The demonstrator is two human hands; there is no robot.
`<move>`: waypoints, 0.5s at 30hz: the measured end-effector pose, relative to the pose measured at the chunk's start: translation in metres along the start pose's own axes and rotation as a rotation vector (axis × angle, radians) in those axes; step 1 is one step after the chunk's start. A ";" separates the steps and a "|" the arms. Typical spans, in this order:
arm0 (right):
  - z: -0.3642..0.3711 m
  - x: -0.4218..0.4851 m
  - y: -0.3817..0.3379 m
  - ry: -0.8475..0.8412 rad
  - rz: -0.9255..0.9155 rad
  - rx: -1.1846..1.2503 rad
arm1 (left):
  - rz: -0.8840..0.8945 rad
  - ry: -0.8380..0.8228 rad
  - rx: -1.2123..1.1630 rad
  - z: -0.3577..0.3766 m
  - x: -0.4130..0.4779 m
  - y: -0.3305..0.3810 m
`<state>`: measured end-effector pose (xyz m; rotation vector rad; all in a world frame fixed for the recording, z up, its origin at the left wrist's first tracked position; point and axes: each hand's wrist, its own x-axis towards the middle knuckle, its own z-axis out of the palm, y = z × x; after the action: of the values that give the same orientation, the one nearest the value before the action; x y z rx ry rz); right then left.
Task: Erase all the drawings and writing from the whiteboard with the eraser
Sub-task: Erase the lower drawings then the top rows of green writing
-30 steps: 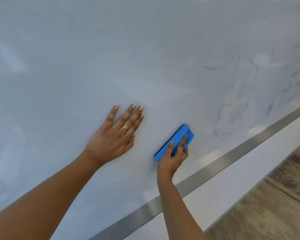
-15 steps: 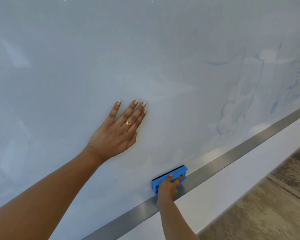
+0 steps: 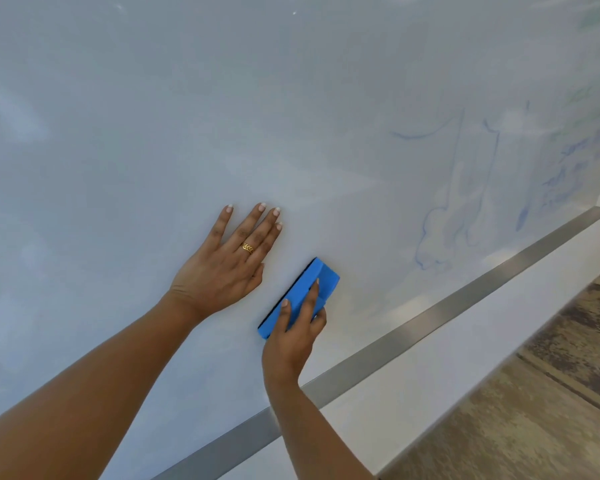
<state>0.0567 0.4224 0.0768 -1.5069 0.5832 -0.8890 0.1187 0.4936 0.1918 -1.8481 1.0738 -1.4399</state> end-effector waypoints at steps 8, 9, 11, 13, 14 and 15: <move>-0.045 0.084 0.005 0.063 0.027 0.039 | -0.012 -0.010 -0.082 -0.004 0.002 -0.003; -0.050 0.094 0.004 0.066 0.045 0.043 | -0.017 -0.011 -0.093 -0.004 0.003 -0.002; -0.057 0.110 -0.001 0.058 0.032 0.056 | -0.018 -0.012 -0.114 -0.004 0.007 -0.002; -0.059 0.118 -0.017 0.054 -0.073 0.072 | -0.007 -0.014 -0.123 -0.004 0.016 -0.003; -0.059 0.121 -0.028 0.051 -0.149 0.072 | -0.003 -0.016 -0.126 -0.003 0.022 -0.004; -0.057 0.125 -0.042 0.042 -0.225 0.066 | -0.004 -0.019 -0.131 -0.004 0.030 -0.006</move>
<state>0.0770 0.2959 0.1409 -1.5163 0.4153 -1.1046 0.1197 0.4715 0.2125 -1.9512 1.1802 -1.3813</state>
